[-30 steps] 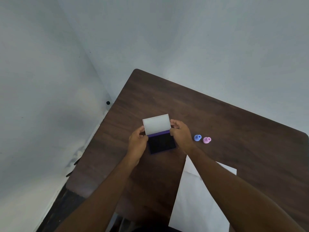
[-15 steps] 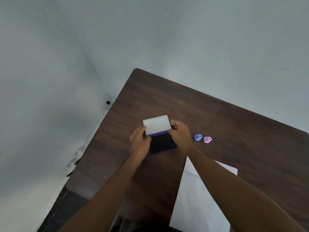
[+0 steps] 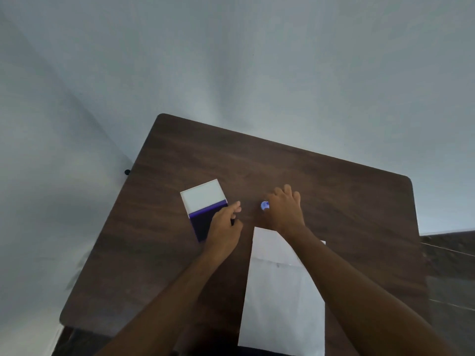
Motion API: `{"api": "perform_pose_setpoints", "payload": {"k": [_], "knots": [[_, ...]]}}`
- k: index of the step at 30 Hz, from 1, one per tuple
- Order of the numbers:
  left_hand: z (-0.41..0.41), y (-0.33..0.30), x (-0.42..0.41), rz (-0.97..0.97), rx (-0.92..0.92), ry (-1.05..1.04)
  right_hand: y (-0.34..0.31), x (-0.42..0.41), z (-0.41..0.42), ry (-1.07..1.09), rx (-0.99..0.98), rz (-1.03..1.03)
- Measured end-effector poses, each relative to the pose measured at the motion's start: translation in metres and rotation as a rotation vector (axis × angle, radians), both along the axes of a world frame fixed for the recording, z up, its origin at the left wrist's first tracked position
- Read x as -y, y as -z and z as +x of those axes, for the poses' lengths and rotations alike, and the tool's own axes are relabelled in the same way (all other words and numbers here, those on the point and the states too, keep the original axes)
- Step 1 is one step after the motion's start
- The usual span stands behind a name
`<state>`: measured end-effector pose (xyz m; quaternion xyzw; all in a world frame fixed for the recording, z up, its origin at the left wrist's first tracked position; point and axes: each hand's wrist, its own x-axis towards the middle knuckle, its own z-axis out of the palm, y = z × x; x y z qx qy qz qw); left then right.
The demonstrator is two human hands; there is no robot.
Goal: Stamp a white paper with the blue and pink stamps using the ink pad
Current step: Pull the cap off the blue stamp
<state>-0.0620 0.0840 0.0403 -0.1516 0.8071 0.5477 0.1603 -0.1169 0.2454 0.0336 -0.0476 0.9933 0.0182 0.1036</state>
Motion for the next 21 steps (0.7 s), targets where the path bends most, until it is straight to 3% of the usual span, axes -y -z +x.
{"api": "perform_pose_setpoints", "payload": {"k": [14, 16, 21], "knots": [[0.002, 0.004, -0.014, -0.068, 0.004, 0.053, 0.017, -0.007, 0.0, -0.065, -0.1, -0.105], [0.003, 0.004, -0.013, -0.076, -0.015, 0.066, 0.014, -0.006, 0.001, 0.031, -0.137, -0.232], [0.0, -0.003, -0.013, -0.034, -0.03, 0.054, -0.018, -0.003, 0.015, 0.422, -0.046, -0.821]]}}
